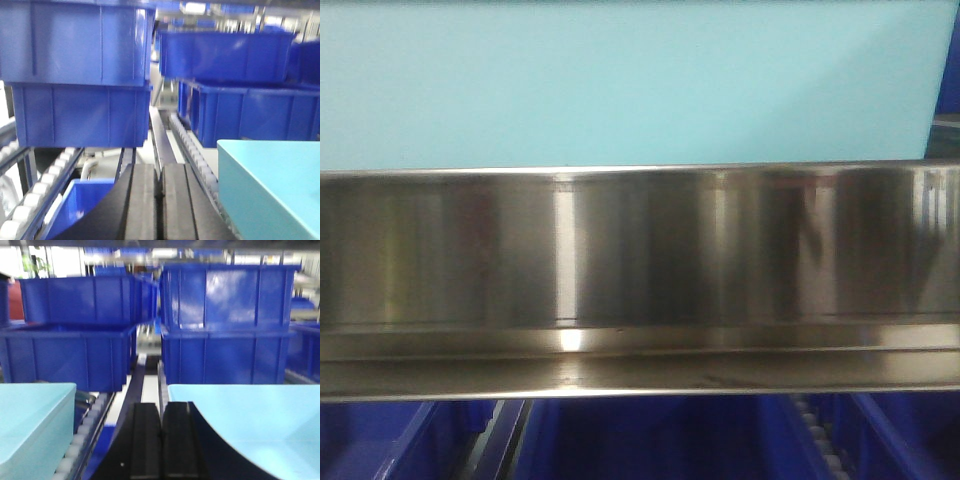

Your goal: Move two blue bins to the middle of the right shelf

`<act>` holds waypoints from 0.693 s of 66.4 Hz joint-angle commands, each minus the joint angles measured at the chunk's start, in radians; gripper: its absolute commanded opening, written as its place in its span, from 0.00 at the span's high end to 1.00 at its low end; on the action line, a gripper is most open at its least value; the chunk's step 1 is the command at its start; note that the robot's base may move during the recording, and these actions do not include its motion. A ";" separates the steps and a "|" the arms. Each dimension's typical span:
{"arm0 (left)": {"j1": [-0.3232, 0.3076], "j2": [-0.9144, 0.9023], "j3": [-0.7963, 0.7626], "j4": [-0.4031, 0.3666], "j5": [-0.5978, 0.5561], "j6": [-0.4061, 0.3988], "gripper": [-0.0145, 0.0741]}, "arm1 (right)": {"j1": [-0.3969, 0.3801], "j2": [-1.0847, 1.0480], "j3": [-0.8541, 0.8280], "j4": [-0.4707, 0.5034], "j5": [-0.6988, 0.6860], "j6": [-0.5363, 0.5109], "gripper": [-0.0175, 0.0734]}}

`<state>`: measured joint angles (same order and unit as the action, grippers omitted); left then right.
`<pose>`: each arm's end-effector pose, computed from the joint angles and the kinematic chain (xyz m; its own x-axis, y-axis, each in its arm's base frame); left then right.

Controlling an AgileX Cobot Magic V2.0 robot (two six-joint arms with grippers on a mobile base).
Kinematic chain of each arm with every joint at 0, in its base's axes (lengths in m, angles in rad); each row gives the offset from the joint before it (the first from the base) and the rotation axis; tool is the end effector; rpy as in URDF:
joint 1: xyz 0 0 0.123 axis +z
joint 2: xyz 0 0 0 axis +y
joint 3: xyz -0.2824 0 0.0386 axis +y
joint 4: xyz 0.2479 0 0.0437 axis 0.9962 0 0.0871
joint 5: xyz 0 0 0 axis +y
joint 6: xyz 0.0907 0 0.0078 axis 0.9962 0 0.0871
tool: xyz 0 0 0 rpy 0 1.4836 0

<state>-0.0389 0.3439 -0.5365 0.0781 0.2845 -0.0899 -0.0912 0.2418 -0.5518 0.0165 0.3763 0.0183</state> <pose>0.0731 -0.0008 0.3444 -0.0041 -0.0148 -0.9999 0.0169 0.9997 -0.0148 0.0487 -0.0039 0.3471 0.0237 0.0316 -0.9992 0.0843 0.9959 0.0335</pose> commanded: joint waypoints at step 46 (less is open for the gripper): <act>-0.003 0.699 -0.472 -0.061 0.223 0.001 0.96 | 0.006 0.610 -0.298 0.183 0.014 -0.002 0.99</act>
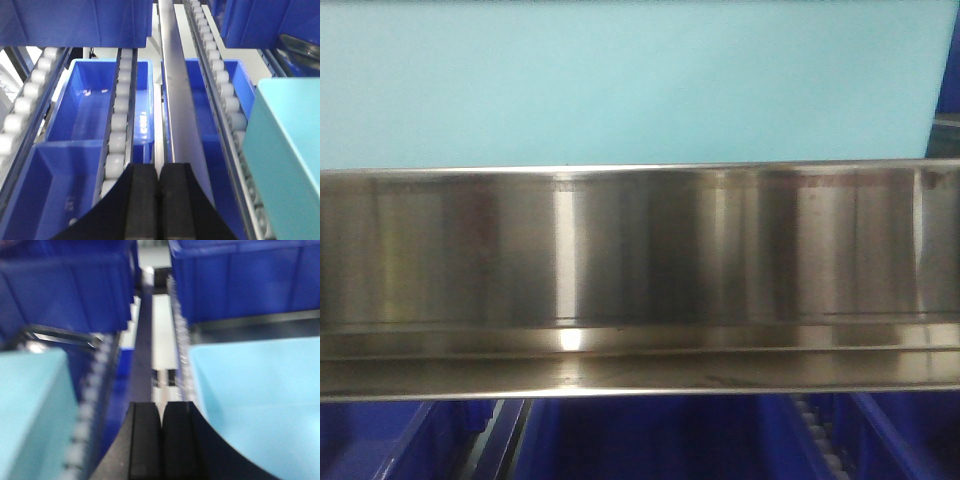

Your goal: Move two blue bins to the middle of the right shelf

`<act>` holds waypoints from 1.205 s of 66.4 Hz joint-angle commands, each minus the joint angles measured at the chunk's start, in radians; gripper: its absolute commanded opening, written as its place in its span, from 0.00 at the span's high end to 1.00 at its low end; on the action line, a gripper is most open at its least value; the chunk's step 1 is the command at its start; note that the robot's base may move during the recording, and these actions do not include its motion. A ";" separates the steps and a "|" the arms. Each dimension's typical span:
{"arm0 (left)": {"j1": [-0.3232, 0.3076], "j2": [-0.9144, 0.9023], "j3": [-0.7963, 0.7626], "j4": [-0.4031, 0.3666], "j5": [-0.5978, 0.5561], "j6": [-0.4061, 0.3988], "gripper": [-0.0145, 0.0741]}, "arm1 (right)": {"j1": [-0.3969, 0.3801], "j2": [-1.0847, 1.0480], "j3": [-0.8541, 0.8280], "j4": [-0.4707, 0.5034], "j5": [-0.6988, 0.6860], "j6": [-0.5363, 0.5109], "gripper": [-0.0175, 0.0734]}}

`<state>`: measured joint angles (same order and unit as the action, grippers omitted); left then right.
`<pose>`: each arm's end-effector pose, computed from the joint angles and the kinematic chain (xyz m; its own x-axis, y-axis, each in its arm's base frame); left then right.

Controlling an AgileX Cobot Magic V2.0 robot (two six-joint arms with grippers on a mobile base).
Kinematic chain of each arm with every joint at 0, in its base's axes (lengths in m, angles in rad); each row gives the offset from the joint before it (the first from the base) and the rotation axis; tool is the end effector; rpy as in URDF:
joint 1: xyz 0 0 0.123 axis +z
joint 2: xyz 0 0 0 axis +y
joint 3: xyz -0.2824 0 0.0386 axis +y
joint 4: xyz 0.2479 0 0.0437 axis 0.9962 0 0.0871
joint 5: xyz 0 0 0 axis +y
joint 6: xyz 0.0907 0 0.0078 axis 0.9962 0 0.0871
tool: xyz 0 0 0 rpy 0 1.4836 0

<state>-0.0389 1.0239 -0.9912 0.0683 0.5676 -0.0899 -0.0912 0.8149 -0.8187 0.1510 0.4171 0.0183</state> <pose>0.2145 -0.0050 0.3752 -0.4896 -0.0132 -0.8719 -0.0089 0.9999 -0.0102 0.1681 -0.0098 0.3707 -0.3060 0.1842 -0.9340 0.0820 0.9826 0.1669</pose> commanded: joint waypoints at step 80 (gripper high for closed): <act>-0.318 0.425 -0.407 0.096 0.529 -0.410 0.46 | 0.384 0.634 -0.587 -0.191 0.591 0.321 0.41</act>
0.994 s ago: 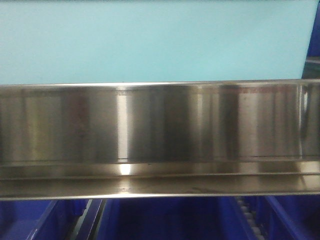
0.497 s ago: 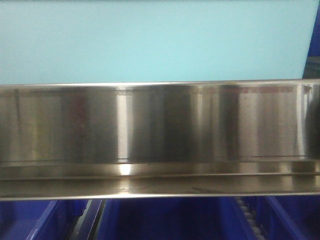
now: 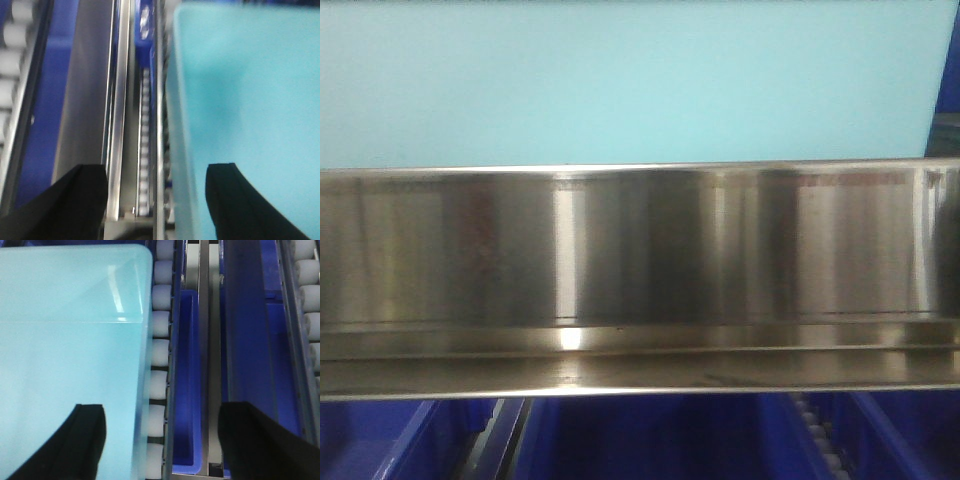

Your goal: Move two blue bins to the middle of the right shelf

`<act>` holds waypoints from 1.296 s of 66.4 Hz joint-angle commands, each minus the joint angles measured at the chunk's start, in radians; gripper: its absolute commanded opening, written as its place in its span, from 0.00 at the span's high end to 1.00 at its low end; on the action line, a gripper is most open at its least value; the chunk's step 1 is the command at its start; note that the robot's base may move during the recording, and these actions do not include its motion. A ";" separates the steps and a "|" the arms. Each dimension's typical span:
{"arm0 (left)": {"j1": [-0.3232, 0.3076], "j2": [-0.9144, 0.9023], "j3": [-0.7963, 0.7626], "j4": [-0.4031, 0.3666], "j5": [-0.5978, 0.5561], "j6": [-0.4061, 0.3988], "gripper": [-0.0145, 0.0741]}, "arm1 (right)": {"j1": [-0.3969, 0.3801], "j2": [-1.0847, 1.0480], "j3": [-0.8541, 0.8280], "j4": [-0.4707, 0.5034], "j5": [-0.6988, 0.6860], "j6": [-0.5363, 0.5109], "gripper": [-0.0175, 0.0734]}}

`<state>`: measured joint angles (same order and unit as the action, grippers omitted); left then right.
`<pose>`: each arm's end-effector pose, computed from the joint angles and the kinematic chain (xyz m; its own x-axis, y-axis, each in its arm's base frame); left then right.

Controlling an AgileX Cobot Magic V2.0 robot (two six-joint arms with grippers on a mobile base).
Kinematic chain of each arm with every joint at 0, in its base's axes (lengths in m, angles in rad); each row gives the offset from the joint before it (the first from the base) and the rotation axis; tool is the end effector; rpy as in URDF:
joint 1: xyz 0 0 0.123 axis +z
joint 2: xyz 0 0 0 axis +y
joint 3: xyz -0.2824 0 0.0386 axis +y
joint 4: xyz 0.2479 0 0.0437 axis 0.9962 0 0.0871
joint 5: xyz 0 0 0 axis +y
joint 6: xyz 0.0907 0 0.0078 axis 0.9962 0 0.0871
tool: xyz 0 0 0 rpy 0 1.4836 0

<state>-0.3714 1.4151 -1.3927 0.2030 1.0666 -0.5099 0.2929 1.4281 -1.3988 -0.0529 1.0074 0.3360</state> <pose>0.2779 -0.0910 0.3710 -0.8224 -0.1015 -0.5598 -0.0666 0.9944 -0.0826 0.2884 0.0827 0.3704 -0.8214 0.0683 -0.5662 -0.0154 0.9898 0.1418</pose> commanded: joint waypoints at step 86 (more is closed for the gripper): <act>-0.033 -0.045 -0.233 0.076 -0.119 0.062 0.96 | 0.057 -0.018 -0.280 -0.133 -0.077 0.003 0.99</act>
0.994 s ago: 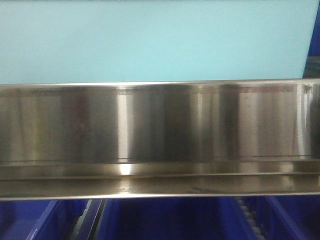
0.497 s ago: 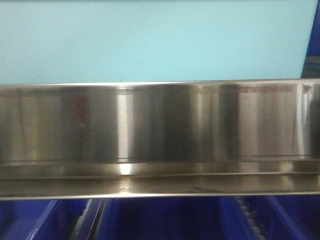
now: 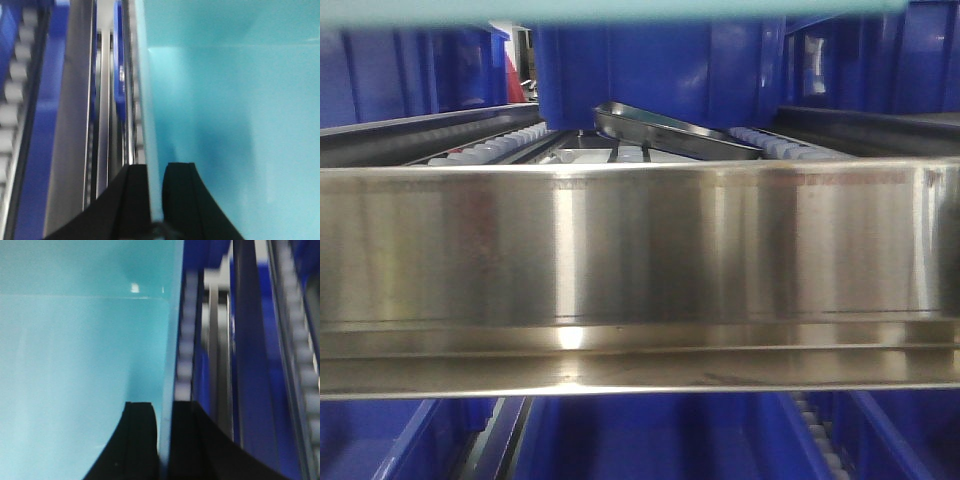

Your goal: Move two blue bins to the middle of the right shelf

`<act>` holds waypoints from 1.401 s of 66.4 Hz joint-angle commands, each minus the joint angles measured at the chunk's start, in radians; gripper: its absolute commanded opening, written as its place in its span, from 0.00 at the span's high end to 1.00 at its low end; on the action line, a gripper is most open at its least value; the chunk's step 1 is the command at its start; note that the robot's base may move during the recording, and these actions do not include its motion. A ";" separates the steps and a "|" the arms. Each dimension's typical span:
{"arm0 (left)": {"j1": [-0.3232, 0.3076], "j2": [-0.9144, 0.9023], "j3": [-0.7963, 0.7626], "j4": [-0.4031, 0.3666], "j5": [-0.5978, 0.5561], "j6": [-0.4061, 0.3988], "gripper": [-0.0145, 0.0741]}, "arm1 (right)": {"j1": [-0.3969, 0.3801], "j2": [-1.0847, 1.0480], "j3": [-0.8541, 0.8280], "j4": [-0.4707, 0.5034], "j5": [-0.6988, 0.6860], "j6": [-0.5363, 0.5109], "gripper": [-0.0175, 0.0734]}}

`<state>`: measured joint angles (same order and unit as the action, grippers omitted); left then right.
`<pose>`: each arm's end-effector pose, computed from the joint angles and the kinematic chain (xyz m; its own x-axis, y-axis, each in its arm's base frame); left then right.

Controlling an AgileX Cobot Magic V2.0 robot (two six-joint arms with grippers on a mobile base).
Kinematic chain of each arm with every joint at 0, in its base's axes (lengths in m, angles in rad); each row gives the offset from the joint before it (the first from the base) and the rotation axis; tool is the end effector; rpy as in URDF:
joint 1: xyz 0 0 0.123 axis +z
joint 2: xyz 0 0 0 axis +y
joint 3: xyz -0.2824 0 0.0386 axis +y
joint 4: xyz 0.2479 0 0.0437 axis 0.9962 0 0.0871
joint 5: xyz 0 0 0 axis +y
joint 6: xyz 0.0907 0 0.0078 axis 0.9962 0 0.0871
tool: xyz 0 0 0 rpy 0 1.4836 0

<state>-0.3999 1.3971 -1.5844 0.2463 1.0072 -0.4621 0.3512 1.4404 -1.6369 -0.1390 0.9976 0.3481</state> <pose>0.2759 -0.0962 0.4382 -0.6509 -0.0677 -0.7561 0.0296 0.9930 -0.1144 0.2897 0.0949 0.4403 -0.6587 0.0432 -0.7511 -0.0847 0.9878 0.1311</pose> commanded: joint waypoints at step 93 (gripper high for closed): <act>-0.005 -0.031 -0.074 0.055 -0.134 0.014 0.96 | -0.001 -0.050 -0.064 -0.052 -0.184 -0.009 0.99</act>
<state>-0.3999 1.3809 -1.6457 0.2915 0.9110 -0.4603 0.3512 1.4049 -1.6915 -0.1704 0.8678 0.3485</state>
